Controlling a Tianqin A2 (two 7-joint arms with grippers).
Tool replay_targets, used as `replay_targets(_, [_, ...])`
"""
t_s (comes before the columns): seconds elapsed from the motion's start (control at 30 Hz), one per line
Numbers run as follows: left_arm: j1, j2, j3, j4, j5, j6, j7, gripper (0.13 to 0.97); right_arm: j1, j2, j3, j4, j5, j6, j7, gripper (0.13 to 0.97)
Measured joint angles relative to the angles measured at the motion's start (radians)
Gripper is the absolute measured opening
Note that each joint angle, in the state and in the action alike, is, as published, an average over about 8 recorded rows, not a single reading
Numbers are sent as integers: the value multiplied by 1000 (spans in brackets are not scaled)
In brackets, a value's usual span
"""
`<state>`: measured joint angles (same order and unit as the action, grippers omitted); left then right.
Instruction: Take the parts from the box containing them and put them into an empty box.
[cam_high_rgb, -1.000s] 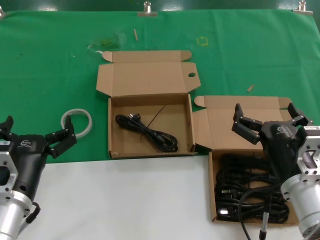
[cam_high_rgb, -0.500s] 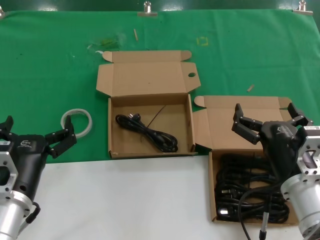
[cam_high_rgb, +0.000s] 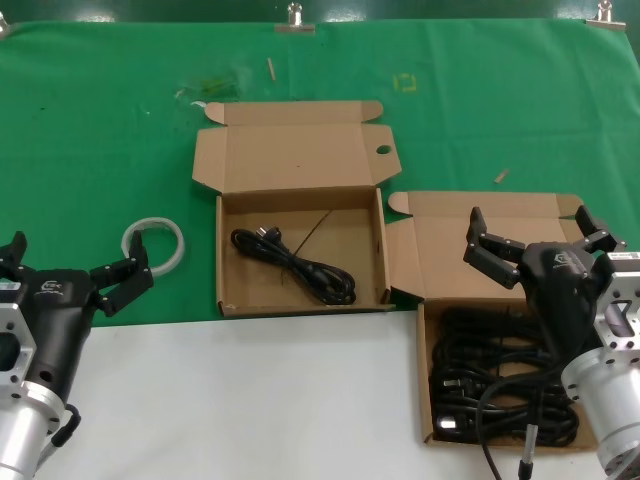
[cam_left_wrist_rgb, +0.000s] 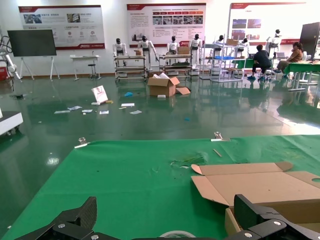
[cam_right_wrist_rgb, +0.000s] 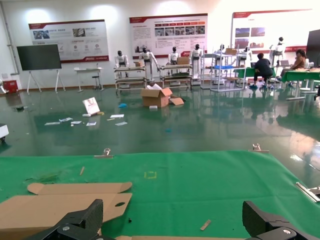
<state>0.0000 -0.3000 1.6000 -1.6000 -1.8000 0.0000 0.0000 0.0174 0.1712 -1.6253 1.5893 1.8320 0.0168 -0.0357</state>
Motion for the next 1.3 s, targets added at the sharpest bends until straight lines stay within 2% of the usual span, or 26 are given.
replay_targets(1.3, [0,0,0,0,0,0,0,965,0,0,0,0,0,0,0,966])
